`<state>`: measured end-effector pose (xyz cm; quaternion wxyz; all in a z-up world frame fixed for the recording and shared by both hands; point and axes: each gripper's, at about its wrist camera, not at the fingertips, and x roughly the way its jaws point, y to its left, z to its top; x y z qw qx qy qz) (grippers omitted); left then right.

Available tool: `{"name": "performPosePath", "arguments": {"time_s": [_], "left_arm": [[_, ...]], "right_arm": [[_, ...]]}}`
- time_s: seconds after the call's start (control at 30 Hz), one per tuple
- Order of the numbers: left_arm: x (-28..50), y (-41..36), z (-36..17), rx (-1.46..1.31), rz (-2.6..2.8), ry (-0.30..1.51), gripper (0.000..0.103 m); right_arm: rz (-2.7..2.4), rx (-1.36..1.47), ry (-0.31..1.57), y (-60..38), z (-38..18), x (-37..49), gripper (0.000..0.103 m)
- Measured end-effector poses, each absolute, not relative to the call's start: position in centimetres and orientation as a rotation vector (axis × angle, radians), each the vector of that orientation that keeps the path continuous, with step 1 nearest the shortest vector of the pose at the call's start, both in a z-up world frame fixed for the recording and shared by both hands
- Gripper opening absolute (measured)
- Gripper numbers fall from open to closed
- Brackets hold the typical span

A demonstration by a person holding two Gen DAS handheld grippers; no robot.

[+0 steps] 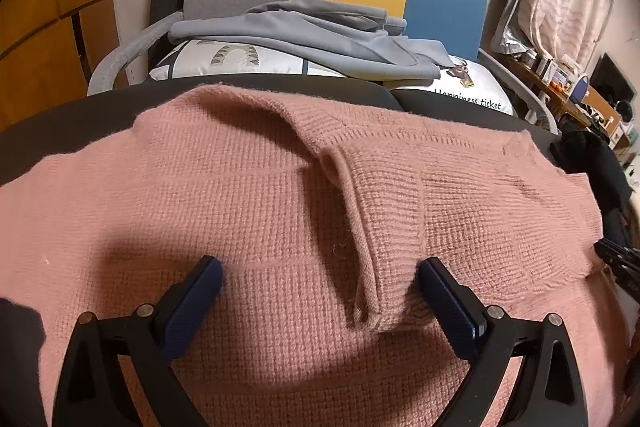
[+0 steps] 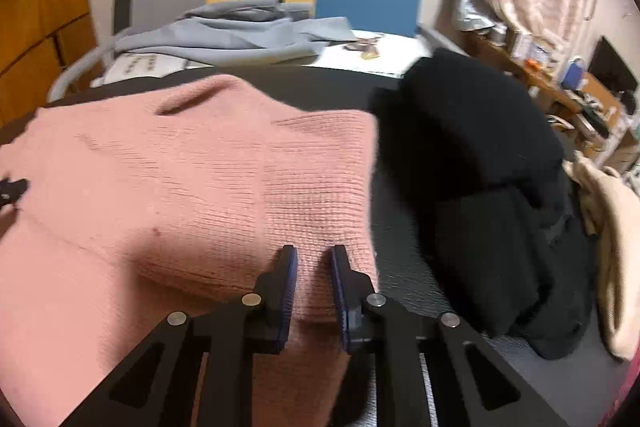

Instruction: Fold clothes

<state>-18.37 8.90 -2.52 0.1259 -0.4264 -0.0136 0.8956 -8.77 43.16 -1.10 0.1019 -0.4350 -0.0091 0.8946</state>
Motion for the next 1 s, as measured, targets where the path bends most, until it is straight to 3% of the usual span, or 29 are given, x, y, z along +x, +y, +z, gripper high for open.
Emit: {"name": "performPosePath", "arguments": {"time_s": [0.17,0.37,0.57,1.0], "left_arm": [[-17.7,8.8,-2.5,-1.247,2.612,-0.039,0.101],[-17.7,8.6,-2.6,-1.248,2.602,-0.054,0.103],[-17.7,8.1,-2.5,-1.237,2.595,-0.097,0.103],[-18.2,6.1,-1.2,-1.264,2.589,-0.123,0.103]], "right_arm": [[2.581,-1.289,-0.124,42.1,-1.4,-8.5,0.015],[2.759,-1.187,0.122,37.5,3.4,-9.6,0.02],[3.013,-1.264,0.077,27.9,3.1,-13.9,0.02],[2.961,-1.289,0.204,26.8,-1.5,-17.1,0.02]]}}
